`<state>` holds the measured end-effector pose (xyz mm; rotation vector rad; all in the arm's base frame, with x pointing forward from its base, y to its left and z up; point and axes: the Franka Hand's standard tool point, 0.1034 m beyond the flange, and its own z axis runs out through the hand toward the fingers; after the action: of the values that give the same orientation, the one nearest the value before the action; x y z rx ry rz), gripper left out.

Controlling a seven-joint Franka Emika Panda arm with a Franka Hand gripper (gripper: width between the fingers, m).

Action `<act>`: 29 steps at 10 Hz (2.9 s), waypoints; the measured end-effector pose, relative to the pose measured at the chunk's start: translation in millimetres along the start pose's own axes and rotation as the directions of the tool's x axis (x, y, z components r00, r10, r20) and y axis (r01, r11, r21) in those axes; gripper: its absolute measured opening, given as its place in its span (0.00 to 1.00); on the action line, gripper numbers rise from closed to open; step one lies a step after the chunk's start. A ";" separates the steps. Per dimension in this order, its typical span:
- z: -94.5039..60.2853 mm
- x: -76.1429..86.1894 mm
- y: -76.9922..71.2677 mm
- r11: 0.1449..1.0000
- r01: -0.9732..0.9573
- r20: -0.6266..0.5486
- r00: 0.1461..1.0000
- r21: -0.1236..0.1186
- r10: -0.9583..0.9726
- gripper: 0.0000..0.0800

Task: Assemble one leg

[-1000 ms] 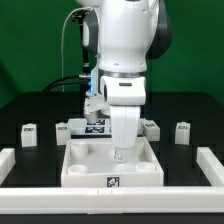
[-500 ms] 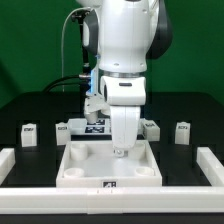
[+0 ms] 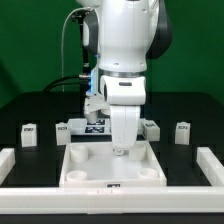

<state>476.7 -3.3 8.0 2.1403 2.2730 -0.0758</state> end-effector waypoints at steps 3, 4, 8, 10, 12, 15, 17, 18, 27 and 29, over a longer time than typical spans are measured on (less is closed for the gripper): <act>-0.9 4.4 0.8 0.999 -0.037 -0.002 0.999 -0.002 0.037 0.08; -4.2 14.3 2.4 0.998 -0.069 -0.005 0.998 -0.008 0.069 0.08; -3.6 49.2 8.2 0.998 -0.068 -0.021 0.997 -0.002 0.068 0.08; -3.5 66.4 14.9 0.999 -0.043 -0.035 0.998 -0.009 0.043 0.08; -4.4 86.1 17.3 0.999 -0.028 -0.046 0.999 -0.016 0.027 0.08; -4.8 89.1 21.6 0.999 -0.043 -0.034 0.999 -0.001 0.043 0.08; -4.8 89.0 21.6 0.999 -0.043 -0.034 0.998 -0.001 0.043 0.17; -4.7 89.0 21.5 0.999 -0.043 -0.034 0.998 -0.001 0.043 0.40; -6.0 89.1 20.4 0.998 -0.060 -0.035 0.998 -0.003 0.060 0.81; -24.4 87.4 4.9 0.991 -0.134 -0.033 0.990 -0.023 0.133 0.81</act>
Offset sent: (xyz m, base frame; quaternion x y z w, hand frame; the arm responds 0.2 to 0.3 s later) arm 0.0041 0.0321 0.0058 -0.0177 -0.0099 0.0856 0.9961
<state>476.8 85.3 28.2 2.2905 2.1271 -0.0117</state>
